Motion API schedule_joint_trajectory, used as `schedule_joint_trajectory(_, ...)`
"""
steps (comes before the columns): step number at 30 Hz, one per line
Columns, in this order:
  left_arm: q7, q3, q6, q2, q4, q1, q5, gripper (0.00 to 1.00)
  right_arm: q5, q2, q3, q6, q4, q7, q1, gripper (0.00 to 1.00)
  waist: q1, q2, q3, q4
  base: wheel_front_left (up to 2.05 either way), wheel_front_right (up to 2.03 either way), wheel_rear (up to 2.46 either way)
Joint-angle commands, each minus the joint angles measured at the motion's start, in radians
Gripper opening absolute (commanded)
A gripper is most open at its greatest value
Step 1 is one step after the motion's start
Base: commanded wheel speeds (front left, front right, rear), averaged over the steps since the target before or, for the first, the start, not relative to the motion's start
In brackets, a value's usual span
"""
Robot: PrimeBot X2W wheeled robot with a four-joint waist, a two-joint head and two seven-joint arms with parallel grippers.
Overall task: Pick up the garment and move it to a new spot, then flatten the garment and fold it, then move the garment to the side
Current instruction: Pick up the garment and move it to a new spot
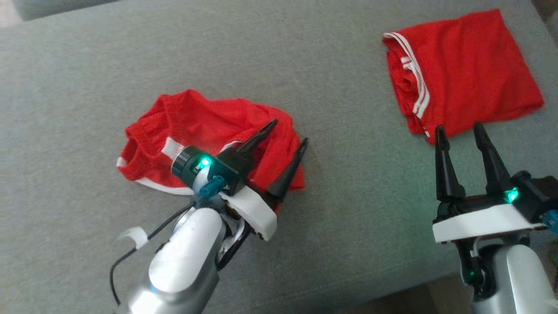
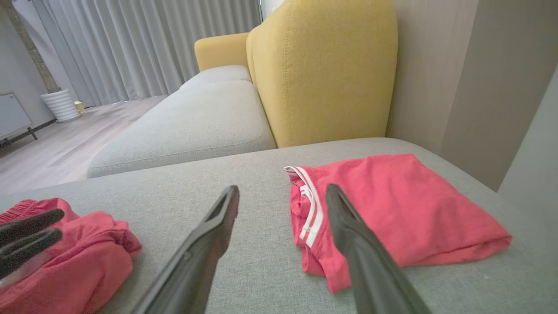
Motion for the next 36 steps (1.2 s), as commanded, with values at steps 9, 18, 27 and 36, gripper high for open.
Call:
schedule_joint_trajectory(9,-0.025,0.112,0.091,0.035,-0.246,0.094,-0.03,1.0,-0.043,-0.003,0.012,-0.001,-0.051,0.034,0.005,1.0,0.0,-0.0001,-0.092,0.124,0.0,0.0,0.0)
schedule_joint_trajectory(18,-0.026,0.331,0.231,0.126,-0.328,0.209,-0.07,1.0,-0.065,-0.003,0.026,-0.001,-0.07,0.073,0.021,1.0,0.0,-0.0001,-0.128,0.232,0.0,0.0,0.0)
schedule_joint_trajectory(27,-0.026,0.436,0.249,0.168,-0.33,0.309,-0.105,1.0,-0.074,-0.003,0.031,-0.001,-0.056,0.084,0.035,1.0,0.0,-0.0001,-0.159,0.276,0.0,0.0,0.0)
schedule_joint_trajectory(36,-0.02,0.401,0.23,0.186,-0.337,0.39,-0.092,1.0,-0.074,-0.003,0.028,-0.001,-0.045,0.093,0.087,1.0,0.0,-0.0001,-0.22,0.274,0.0,0.0,0.0)
